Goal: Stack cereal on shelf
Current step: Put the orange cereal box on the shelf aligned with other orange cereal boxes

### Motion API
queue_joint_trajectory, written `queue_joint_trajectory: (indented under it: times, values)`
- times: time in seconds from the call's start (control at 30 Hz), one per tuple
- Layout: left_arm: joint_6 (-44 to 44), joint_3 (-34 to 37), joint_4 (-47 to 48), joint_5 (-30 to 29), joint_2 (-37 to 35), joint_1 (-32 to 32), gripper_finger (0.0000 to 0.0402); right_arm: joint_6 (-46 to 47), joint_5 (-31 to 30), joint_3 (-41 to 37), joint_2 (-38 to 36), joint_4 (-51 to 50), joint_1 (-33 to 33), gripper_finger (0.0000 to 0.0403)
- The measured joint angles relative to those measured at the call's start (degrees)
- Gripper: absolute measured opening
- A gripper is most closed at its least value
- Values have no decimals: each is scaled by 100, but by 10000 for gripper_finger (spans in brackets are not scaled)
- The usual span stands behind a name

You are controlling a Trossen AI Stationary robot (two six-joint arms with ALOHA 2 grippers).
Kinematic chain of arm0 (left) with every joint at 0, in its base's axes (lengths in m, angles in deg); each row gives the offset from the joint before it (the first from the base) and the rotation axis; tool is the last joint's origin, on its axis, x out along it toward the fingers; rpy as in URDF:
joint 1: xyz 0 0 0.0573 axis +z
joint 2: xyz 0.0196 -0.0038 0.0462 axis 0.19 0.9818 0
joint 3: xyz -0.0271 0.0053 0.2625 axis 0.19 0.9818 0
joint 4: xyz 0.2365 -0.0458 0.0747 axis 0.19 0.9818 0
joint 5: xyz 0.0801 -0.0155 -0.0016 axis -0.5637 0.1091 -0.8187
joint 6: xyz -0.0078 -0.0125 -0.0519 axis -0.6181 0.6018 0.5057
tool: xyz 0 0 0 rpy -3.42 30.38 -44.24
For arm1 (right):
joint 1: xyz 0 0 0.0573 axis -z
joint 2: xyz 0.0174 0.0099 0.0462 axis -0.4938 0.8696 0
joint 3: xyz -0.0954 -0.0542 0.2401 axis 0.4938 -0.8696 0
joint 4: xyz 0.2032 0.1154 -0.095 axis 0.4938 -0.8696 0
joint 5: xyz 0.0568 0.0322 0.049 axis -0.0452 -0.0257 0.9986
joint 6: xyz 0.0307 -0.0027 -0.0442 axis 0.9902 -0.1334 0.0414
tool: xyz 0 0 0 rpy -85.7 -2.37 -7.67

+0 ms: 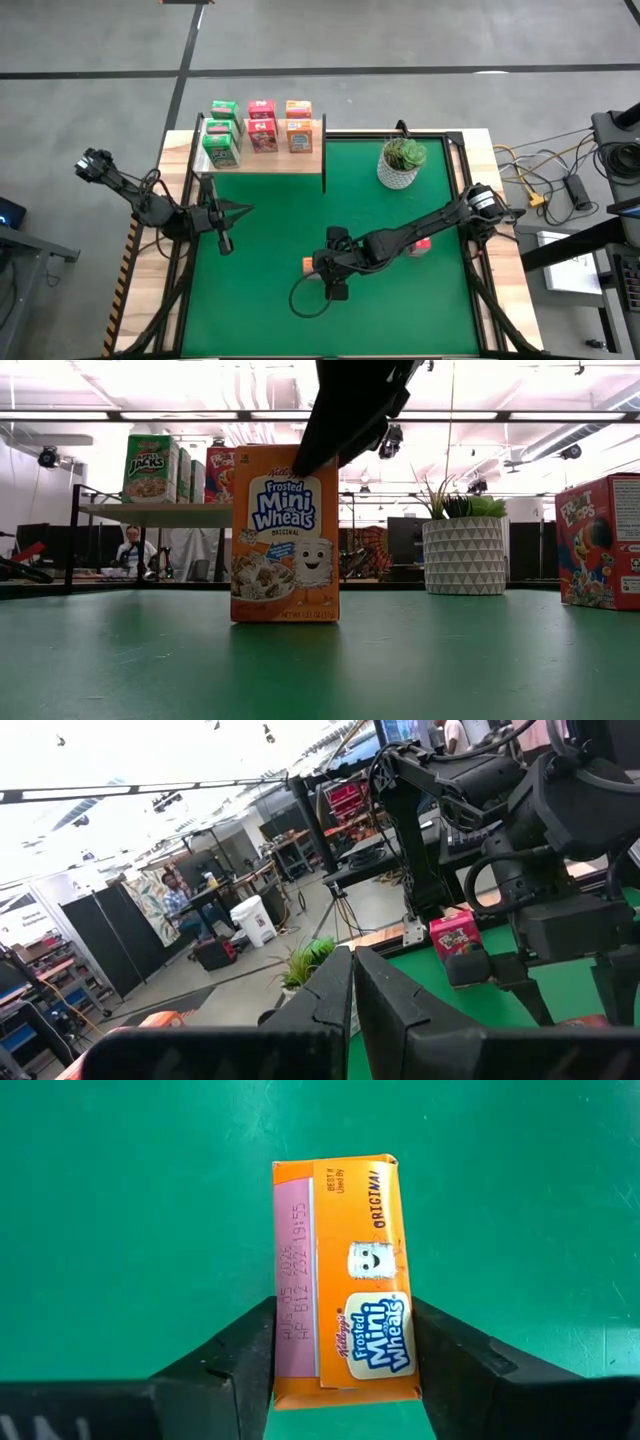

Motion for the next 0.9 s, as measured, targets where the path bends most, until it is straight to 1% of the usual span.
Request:
queue_joint_trajectory:
  times: [0.2,0.5,0.77,0.9]
  values:
    - [18,0,-1,0,0,-1,0,0,-1,0,0,32,0,177]
    - [22,0,-1,0,0,-2,0,-39,-2,0,0,99,2,174]
    - [66,0,0,0,0,-2,0,-55,-2,0,-2,107,2,158]
    - [66,0,1,0,0,-2,0,-67,-2,0,-18,107,2,161]
